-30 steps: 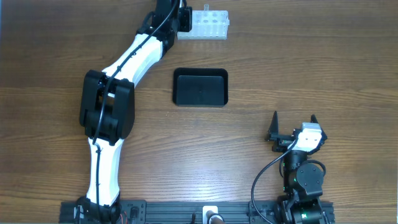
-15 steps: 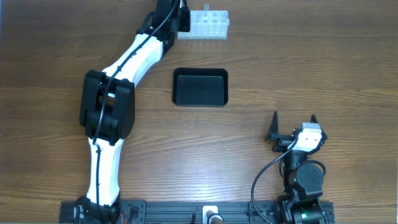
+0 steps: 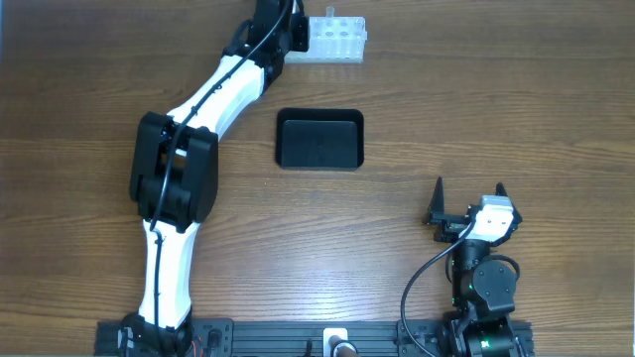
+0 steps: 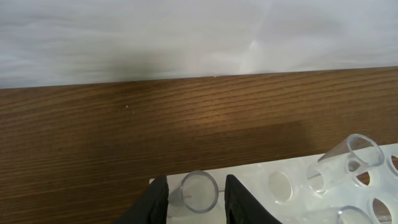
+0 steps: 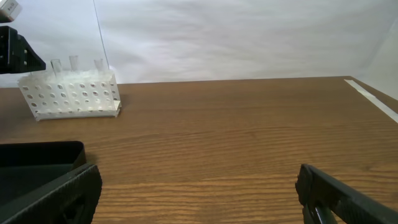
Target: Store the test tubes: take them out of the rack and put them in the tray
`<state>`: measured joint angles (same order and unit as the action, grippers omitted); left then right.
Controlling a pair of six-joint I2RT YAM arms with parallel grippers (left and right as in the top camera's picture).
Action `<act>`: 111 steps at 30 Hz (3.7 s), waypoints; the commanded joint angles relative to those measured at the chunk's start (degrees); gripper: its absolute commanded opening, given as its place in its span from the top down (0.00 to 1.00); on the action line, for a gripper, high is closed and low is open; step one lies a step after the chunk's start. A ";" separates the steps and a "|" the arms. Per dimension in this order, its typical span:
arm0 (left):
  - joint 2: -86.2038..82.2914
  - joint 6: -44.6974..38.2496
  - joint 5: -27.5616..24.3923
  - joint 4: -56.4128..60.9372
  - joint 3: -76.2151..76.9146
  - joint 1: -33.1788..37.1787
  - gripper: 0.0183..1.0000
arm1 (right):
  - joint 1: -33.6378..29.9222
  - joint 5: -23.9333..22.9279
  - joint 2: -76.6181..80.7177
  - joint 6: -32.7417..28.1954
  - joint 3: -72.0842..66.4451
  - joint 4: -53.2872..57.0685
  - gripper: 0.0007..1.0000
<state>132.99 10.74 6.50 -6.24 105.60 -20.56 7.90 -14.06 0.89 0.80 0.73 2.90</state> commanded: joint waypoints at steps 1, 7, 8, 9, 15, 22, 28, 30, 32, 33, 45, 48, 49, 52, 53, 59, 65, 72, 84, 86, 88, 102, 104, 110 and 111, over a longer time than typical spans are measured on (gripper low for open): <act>0.98 0.20 0.68 0.44 1.36 -0.13 0.75 | -0.42 0.28 -0.61 -0.46 -0.44 -0.07 0.01; 0.98 0.20 1.36 0.42 1.36 -0.13 0.81 | -0.42 0.28 -0.61 -0.46 -0.44 -0.07 0.01; 0.98 0.20 1.60 0.39 1.36 -0.13 0.81 | -0.42 0.28 -0.61 -0.46 -0.44 -0.07 0.01; 0.98 0.20 1.81 0.39 1.36 -0.13 0.84 | -0.42 0.28 -0.61 -0.46 -0.44 -0.07 0.01; 0.96 0.20 2.16 0.39 1.36 -0.13 0.88 | -0.42 0.28 -0.61 -0.46 -0.44 -0.09 0.01; 0.26 0.13 2.23 0.37 1.36 -0.20 0.88 | -0.42 0.28 -0.61 -0.46 -0.44 -0.07 0.01; -4.90 -0.61 4.31 -0.92 1.36 -0.24 0.89 | -0.42 0.28 -0.61 -0.46 -0.44 -0.07 0.01; -7.48 -1.60 4.39 -0.98 1.36 -0.33 0.88 | -0.42 0.28 -0.61 -0.46 -0.44 -0.07 0.01; -10.03 -2.95 4.50 -0.94 1.36 -0.50 0.88 | -0.42 0.28 -0.61 -0.46 -0.44 -0.09 0.01; -11.61 -3.69 4.52 -0.92 1.36 -0.70 0.88 | -0.42 0.28 -0.61 -0.46 -0.44 -0.07 0.01; -24.65 -2.43 4.79 -14.29 1.36 -5.64 0.87 | -0.42 0.28 -0.61 -0.46 -0.44 -0.07 0.01; -24.17 2.62 5.18 -24.30 1.33 -6.99 0.86 | -0.42 0.28 -0.61 -0.46 -0.44 -0.07 0.01; -23.58 5.18 5.62 -28.33 1.33 -7.37 0.86 | -0.42 0.28 -0.61 -0.46 -0.44 -0.07 0.01; -21.59 11.67 7.13 -37.38 1.31 -8.07 0.87 | -0.42 0.28 -0.61 -0.46 -0.44 -0.07 0.01; -20.74 13.20 7.34 -39.76 1.31 -8.22 0.88 | -0.42 0.28 -0.61 -0.46 -0.44 -0.07 0.01; -14.99 17.42 7.26 -45.46 1.22 -8.57 0.88 | -0.42 0.28 -0.61 -0.46 -0.44 -0.07 0.01; -11.06 18.21 6.16 -45.57 1.22 -8.57 0.86 | -0.42 0.28 -0.61 -0.46 -0.44 -0.07 0.01; -8.85 18.23 6.19 -48.30 1.22 -8.59 0.85 | -0.42 0.28 -0.61 -0.46 -0.44 -0.07 0.01; -6.32 18.25 3.28 -51.63 1.22 -8.59 0.84 | -0.42 0.28 -0.61 -0.46 -0.44 -0.07 0.01; -6.16 18.25 2.93 -51.74 1.22 -8.59 0.83 | -0.42 0.28 -0.61 -0.46 -0.44 -0.07 0.01; -5.77 18.25 2.34 -52.15 1.22 -8.57 0.81 | -0.42 0.28 -0.61 -0.46 -0.44 -0.07 0.01; -7.65 18.45 5.53 -50.21 6.49 -8.59 0.66 | -0.42 0.28 -0.61 -0.46 -0.44 -0.07 0.01; -7.74 18.08 7.98 -47.76 9.90 -8.59 0.64 | -0.42 0.28 -0.61 -0.46 -0.44 -0.07 0.01; -5.95 10.45 9.68 -33.11 14.32 -8.59 0.55 | -0.42 0.28 -0.61 -0.46 -0.44 -0.07 0.01; -5.11 9.31 9.88 -30.51 14.32 -8.59 0.54 | -0.42 0.28 -0.61 -0.46 -0.44 -0.07 0.01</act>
<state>126.15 24.95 14.35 -39.44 119.11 -28.93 7.90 -14.06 0.89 0.80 0.73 2.90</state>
